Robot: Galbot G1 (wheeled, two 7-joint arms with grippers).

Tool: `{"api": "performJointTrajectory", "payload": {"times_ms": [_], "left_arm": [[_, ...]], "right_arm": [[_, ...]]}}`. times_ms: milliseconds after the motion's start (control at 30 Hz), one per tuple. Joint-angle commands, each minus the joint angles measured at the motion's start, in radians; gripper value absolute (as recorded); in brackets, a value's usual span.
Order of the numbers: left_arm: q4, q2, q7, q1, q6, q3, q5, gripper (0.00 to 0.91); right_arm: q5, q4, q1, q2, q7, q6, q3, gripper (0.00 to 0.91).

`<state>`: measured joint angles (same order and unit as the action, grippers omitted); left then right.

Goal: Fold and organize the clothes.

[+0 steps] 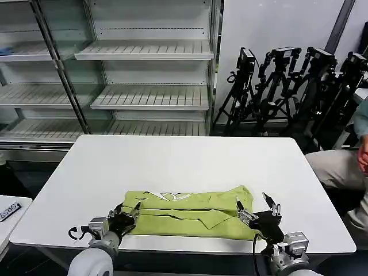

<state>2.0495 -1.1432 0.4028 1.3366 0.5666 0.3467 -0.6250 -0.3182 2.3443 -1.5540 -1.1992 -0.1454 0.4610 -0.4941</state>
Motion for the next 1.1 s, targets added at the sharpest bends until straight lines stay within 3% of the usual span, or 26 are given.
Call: {"api": "performJointTrajectory", "payload": {"times_ms": [33, 267, 367, 433, 767, 967, 1033, 1100], "left_arm": [[-0.018, -0.031, 0.055, -0.007, 0.009, -0.036, 0.0, 0.02], [0.034, -0.047, 0.033, -0.007, 0.004, -0.068, 0.012, 0.02], [0.023, -0.034, 0.002, -0.013, 0.004, -0.037, 0.128, 0.02], [0.01, -0.006, -0.045, -0.005, -0.003, 0.035, 0.205, 0.02], [-0.039, 0.241, -0.164, 0.074, -0.034, 0.447, 0.122, 0.02], [0.031, 0.243, -0.268, 0.099, -0.041, 0.503, 0.212, 0.01], [0.036, 0.235, -0.282, 0.099, -0.097, 0.468, 0.218, 0.02], [0.092, 0.199, -0.297, 0.106, -0.097, 0.4, 0.226, 0.02]], "right_arm": [[0.012, 0.022, -0.021, -0.001, 0.001, -0.007, -0.008, 0.907], [-0.002, 0.022, -0.021, -0.005, -0.009, -0.004, -0.011, 0.907], [0.0, 0.021, -0.017, -0.01, -0.01, -0.002, -0.004, 0.907], [0.001, 0.017, -0.015, -0.013, -0.01, -0.002, 0.0, 0.907], [0.005, -0.025, 0.013, -0.025, -0.012, 0.002, 0.022, 0.907], [0.009, -0.044, 0.018, -0.034, -0.012, -0.002, 0.029, 0.907], [0.008, -0.043, 0.014, -0.033, -0.012, -0.002, 0.028, 0.907], [0.009, -0.042, 0.003, -0.032, -0.01, -0.003, 0.026, 0.907]]}}
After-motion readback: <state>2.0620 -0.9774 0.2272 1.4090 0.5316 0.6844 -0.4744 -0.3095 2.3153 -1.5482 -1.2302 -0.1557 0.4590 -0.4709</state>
